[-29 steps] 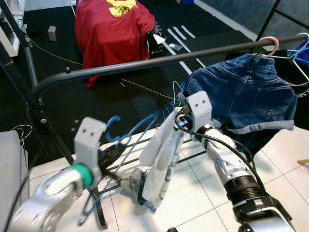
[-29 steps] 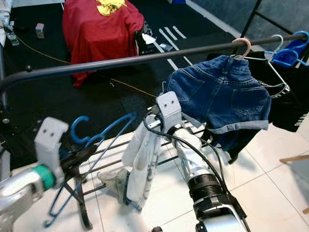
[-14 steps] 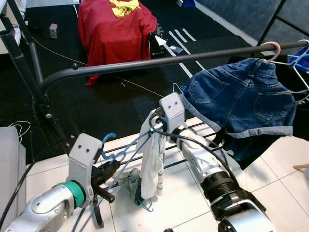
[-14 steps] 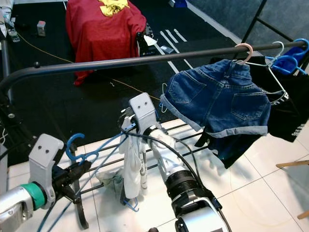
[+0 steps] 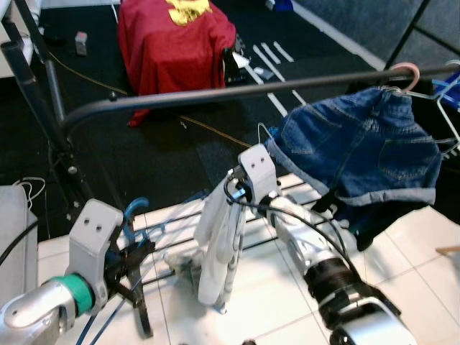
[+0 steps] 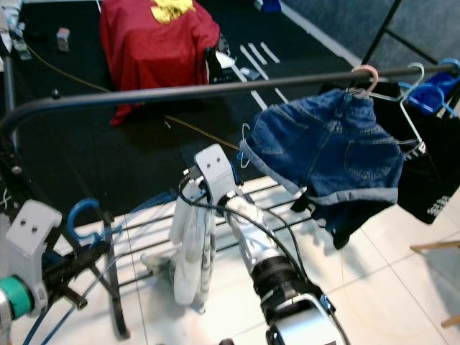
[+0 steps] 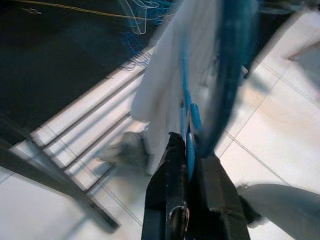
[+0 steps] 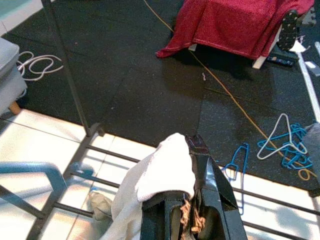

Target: Hang hanger

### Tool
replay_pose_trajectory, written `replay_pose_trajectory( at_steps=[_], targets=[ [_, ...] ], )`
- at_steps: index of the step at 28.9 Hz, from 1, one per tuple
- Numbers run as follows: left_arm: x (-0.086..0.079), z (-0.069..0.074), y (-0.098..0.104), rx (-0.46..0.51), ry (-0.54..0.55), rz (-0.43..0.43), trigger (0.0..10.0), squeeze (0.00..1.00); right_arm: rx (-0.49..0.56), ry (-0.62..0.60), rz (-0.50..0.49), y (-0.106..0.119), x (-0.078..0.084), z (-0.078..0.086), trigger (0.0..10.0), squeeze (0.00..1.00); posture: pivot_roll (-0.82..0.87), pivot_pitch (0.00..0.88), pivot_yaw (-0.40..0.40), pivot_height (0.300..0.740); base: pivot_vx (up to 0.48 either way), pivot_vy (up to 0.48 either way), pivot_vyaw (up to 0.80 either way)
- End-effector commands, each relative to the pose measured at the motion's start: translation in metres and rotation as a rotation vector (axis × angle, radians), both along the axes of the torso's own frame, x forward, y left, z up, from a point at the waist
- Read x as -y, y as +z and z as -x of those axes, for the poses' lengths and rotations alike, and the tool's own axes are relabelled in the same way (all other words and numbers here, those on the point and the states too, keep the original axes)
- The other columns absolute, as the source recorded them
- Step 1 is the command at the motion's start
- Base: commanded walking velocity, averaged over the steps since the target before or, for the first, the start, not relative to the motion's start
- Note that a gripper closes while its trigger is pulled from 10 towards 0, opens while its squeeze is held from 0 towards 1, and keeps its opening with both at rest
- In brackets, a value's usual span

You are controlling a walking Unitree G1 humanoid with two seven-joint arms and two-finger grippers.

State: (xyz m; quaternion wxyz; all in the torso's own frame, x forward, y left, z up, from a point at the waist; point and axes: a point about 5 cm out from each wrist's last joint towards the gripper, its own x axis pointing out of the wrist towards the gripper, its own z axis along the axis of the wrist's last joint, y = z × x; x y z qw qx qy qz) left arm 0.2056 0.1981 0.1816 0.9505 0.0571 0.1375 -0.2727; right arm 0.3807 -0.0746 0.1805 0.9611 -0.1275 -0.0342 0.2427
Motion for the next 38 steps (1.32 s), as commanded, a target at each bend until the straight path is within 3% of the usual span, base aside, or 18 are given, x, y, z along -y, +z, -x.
replay_pose_trajectory(
  at_steps=[1, 3, 6, 8, 12, 16, 21, 31, 38],
  targets=[
    [0.008, 0.008, 0.003, 0.002, -0.108, 0.033, 10.0, 0.00, 0.026, -0.012, 0.015, 0.003, 0.005, -0.002, 10.0, 0.00, 0.02, 0.178, -0.013, 0.740, 0.000, 0.000, 0.00],
    [0.008, 0.008, 0.003, 0.002, -0.108, 0.033, 10.0, 0.00, 0.026, -0.012, 0.015, 0.003, 0.005, -0.002, 10.0, 0.00, 0.02, 0.178, -0.013, 0.740, 0.000, 0.000, 0.00],
    [0.020, 0.009, 0.005, 0.000, -0.195, 0.066, 10.0, 0.00, 0.041, -0.029, 0.020, 0.009, 0.008, -0.007, 10.0, 0.00, 0.01, 0.173, -0.011, 0.740, 0.000, 0.000, 0.00],
    [0.030, 0.007, 0.006, 0.005, -0.224, 0.100, 10.0, 0.00, 0.056, -0.008, 0.015, 0.015, -0.003, -0.009, 10.0, 0.00, 0.02, 0.170, -0.017, 0.740, 0.000, 0.000, 0.00],
    [0.033, 0.007, 0.008, 0.015, -0.229, 0.114, 10.0, 0.00, 0.061, 0.023, 0.012, 0.018, -0.013, -0.009, 10.0, 0.00, 0.03, 0.168, -0.023, 0.740, 0.000, 0.000, 0.00],
    [0.036, 0.000, 0.002, 0.046, -0.184, 0.090, 10.0, 0.00, 0.062, 0.061, -0.004, 0.022, -0.025, -0.007, 10.0, 0.00, 0.04, 0.168, -0.036, 0.740, 0.000, 0.000, 0.00],
    [0.043, -0.010, -0.005, 0.050, -0.129, 0.097, 10.0, 0.00, 0.073, 0.078, -0.015, 0.025, -0.026, -0.006, 10.0, 0.00, 0.02, 0.162, -0.034, 0.740, 0.000, 0.000, 0.00],
    [0.028, -0.012, -0.010, 0.031, -0.094, 0.039, 10.0, 0.00, 0.067, 0.053, 0.010, 0.015, -0.008, -0.005, 10.0, 0.00, 0.02, 0.159, -0.021, 0.740, 0.000, 0.000, 0.00],
    [0.021, -0.017, -0.018, 0.038, -0.035, -0.005, 10.0, 0.00, 0.064, 0.083, 0.023, 0.011, -0.008, -0.001, 10.0, 0.00, 0.01, 0.155, -0.021, 0.740, 0.000, 0.000, 0.00]
  ],
)
